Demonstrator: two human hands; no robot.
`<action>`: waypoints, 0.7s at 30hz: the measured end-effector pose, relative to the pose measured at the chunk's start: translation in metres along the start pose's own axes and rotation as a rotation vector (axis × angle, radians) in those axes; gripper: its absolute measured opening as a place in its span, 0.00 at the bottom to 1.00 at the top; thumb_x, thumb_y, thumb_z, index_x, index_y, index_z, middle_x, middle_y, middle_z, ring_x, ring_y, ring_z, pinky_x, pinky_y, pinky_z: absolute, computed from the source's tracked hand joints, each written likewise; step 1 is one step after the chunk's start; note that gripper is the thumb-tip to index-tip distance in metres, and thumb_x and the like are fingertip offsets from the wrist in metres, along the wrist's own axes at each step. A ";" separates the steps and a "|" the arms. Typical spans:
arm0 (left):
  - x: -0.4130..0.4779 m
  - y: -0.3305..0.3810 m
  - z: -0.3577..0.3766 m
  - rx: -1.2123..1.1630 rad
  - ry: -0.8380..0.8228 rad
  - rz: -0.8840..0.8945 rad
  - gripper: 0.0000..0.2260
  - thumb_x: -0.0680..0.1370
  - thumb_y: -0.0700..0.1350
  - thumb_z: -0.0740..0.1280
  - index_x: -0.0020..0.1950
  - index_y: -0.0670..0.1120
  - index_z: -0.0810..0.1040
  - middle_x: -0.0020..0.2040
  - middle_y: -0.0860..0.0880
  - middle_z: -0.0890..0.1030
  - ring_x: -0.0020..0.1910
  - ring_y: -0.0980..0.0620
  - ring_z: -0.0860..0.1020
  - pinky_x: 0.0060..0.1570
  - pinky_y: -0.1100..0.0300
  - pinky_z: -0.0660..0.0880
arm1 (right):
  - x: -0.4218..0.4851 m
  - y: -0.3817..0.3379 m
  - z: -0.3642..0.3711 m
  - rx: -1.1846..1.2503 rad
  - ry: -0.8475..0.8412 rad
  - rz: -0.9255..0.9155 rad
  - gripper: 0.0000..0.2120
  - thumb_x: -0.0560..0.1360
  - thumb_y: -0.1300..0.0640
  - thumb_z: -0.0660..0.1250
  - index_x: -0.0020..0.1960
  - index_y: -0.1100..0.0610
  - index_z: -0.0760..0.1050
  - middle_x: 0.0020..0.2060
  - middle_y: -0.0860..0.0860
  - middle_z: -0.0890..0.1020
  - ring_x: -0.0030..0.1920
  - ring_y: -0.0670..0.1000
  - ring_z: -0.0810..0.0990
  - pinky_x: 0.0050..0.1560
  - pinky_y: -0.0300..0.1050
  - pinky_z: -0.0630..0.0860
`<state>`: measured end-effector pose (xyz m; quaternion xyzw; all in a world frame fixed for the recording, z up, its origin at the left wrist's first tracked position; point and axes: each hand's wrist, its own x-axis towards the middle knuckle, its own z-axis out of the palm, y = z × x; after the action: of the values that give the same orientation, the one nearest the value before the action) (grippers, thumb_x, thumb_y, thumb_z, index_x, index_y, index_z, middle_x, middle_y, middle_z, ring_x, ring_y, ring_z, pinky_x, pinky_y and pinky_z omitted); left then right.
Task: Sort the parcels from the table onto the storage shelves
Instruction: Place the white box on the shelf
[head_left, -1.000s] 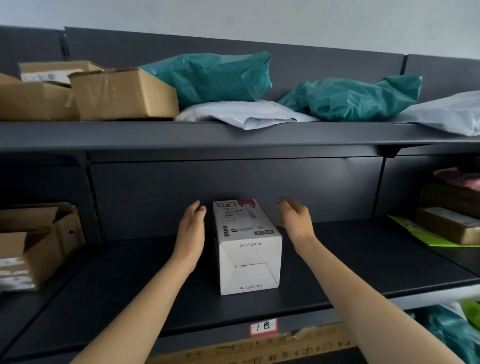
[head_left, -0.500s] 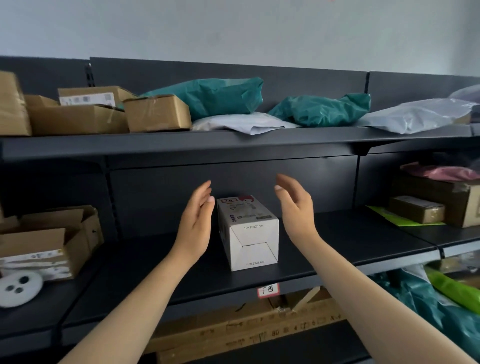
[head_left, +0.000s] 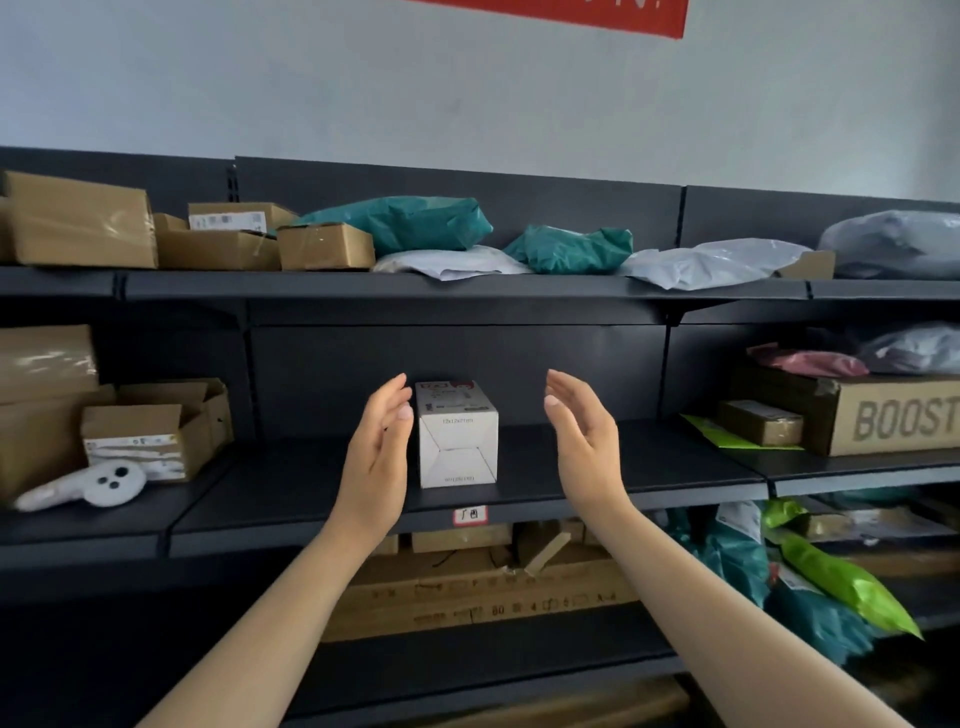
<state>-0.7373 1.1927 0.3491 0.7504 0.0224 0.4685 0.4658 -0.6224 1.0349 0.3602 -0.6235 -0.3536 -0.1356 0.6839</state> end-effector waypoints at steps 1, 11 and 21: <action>-0.008 0.009 0.002 -0.002 -0.006 0.002 0.21 0.80 0.52 0.53 0.73 0.49 0.64 0.70 0.50 0.70 0.69 0.55 0.69 0.62 0.67 0.66 | -0.008 -0.005 -0.006 0.009 0.005 -0.004 0.16 0.81 0.58 0.60 0.68 0.54 0.71 0.63 0.48 0.77 0.63 0.44 0.75 0.59 0.32 0.71; -0.042 0.072 0.043 -0.092 -0.076 0.018 0.24 0.77 0.54 0.52 0.72 0.50 0.64 0.70 0.51 0.71 0.68 0.56 0.69 0.67 0.61 0.65 | -0.048 -0.047 -0.074 -0.013 0.058 -0.041 0.15 0.81 0.57 0.59 0.67 0.52 0.71 0.56 0.37 0.77 0.64 0.43 0.75 0.59 0.31 0.70; -0.050 0.102 0.144 -0.368 -0.388 0.092 0.18 0.81 0.50 0.54 0.71 0.49 0.66 0.68 0.48 0.73 0.67 0.55 0.71 0.66 0.62 0.67 | -0.097 -0.082 -0.180 -0.244 0.406 -0.079 0.13 0.73 0.52 0.62 0.58 0.46 0.72 0.54 0.44 0.79 0.61 0.46 0.78 0.61 0.40 0.72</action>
<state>-0.7021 1.0142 0.3698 0.7290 -0.1869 0.3327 0.5683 -0.6864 0.8240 0.3637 -0.6473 -0.2140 -0.3264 0.6547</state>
